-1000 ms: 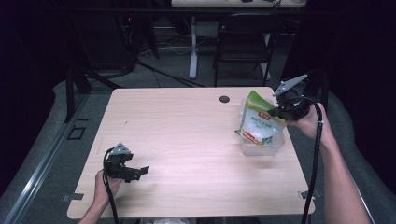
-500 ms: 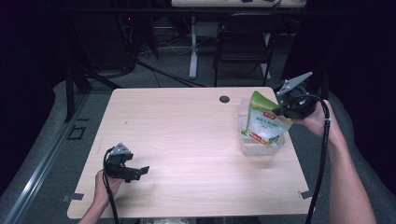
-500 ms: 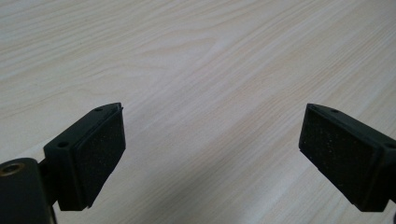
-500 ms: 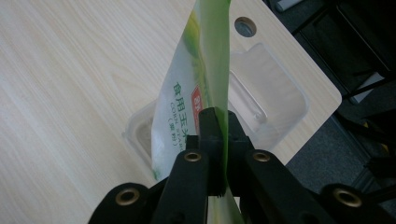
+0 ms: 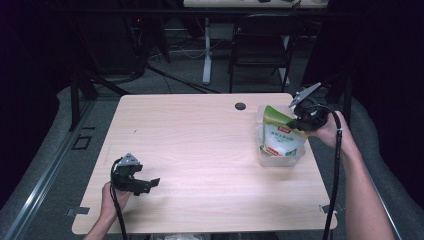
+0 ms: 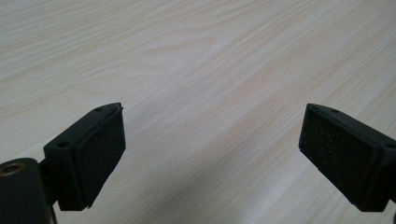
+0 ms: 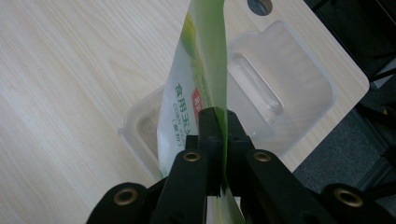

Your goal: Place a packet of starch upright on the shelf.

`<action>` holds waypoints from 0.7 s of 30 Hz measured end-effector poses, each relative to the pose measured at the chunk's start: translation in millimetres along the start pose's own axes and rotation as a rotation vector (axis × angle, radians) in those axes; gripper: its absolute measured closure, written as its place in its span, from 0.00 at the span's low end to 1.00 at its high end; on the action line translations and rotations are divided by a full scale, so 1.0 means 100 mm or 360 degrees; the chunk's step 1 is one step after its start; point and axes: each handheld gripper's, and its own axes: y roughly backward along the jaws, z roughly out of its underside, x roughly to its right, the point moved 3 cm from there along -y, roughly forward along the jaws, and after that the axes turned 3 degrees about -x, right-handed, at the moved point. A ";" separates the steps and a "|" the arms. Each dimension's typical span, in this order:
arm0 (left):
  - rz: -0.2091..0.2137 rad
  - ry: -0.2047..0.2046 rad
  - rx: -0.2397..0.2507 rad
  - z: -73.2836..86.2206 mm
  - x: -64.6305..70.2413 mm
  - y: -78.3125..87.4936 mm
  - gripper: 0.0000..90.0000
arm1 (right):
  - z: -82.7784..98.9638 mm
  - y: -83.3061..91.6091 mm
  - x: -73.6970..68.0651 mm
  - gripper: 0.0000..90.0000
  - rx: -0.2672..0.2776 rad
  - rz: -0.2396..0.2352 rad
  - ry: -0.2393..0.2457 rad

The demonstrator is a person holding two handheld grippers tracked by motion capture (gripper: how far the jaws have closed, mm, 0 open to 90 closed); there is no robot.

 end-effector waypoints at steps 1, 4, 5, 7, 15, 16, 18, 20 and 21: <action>-0.0002 -0.0003 -0.0002 0.00 0.00 0.00 0.08 | 0.00 -0.02 0.00 1.00 -0.0006 -0.0005 -0.0006; 0.0006 -0.0017 -0.0013 0.00 0.00 0.01 0.08 | -0.01 -0.07 -0.01 0.99 -0.0017 0.0035 -0.0039; 0.0006 -0.0017 -0.0013 0.00 0.00 0.01 0.08 | -0.01 -0.07 -0.01 0.99 -0.0017 0.0035 -0.0039; 0.0003 -0.0016 -0.0012 0.00 0.00 0.01 0.08 | -0.01 -0.08 0.00 0.99 -0.0015 0.0051 -0.0066; 0.0010 -0.0013 -0.0009 -0.01 0.01 0.01 0.08 | -0.01 -0.14 0.04 0.98 0.0026 0.0155 -0.0227; 0.0010 -0.0012 -0.0009 -0.01 0.01 0.01 0.08 | -0.01 -0.17 0.05 0.99 0.0035 0.0166 -0.0241; 0.0009 -0.0020 -0.0010 -0.01 0.02 0.00 0.08 | -0.01 -0.20 0.05 0.99 0.0041 0.0190 -0.0271; 0.0014 -0.0024 -0.0009 -0.02 0.02 0.00 0.08 | 0.00 -0.21 0.06 1.00 0.0061 0.0207 -0.0300; 0.0014 -0.0026 -0.0010 -0.01 0.02 0.00 0.08 | 0.00 -0.22 0.06 1.00 0.0054 0.0222 -0.0302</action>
